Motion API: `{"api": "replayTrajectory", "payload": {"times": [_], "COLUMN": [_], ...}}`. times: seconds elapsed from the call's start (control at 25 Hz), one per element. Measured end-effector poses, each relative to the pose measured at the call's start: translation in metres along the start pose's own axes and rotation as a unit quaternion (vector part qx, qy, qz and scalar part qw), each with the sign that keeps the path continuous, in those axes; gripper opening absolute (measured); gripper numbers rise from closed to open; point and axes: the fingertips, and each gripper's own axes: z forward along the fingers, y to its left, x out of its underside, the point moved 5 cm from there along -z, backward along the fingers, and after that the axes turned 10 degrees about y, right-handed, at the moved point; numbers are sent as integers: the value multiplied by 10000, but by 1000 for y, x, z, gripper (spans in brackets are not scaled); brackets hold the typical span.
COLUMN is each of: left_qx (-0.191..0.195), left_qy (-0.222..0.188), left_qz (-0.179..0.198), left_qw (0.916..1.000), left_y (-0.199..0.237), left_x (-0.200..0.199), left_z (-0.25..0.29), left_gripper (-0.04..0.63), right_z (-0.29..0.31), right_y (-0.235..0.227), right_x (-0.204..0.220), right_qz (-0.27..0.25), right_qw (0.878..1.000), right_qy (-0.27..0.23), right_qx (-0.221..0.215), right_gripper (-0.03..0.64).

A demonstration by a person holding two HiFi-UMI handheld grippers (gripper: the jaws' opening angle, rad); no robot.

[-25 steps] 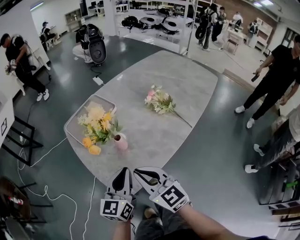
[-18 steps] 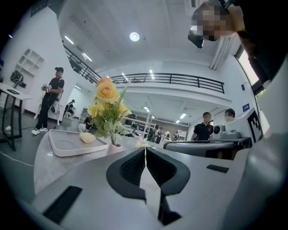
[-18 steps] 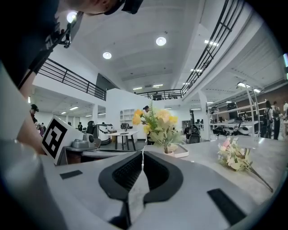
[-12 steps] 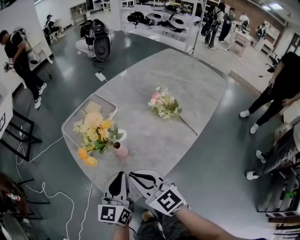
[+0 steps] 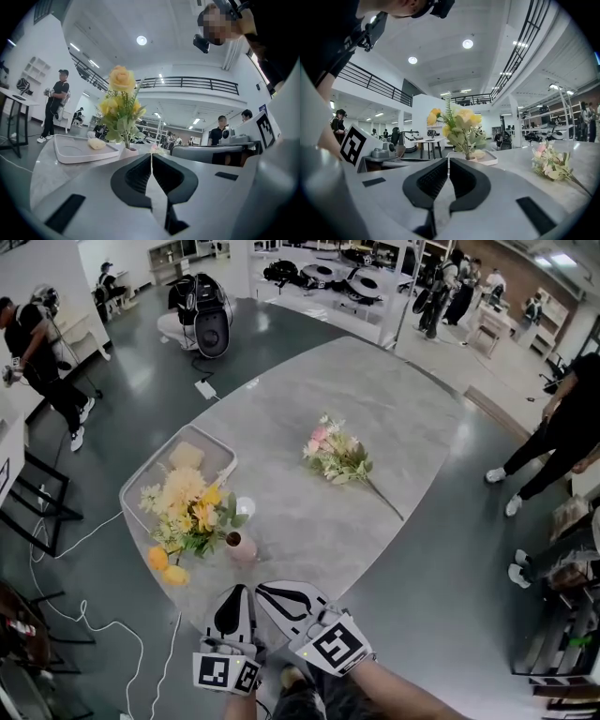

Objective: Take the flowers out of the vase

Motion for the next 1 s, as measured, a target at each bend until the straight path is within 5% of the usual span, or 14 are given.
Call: {"api": "replayTrajectory", "payload": {"times": [1.0], "left_qx": [-473], "left_qy": [-174], "left_qz": [29], "left_qw": [9987], "left_y": [35], "left_x": [4], "left_z": [15], "left_gripper": [21], "right_z": [51], "right_y": [-20], "right_x": [-16], "right_qz": [-109], "right_qw": [9993], "right_qy": [-341], "right_qx": [-118], "right_gripper": [26]}}
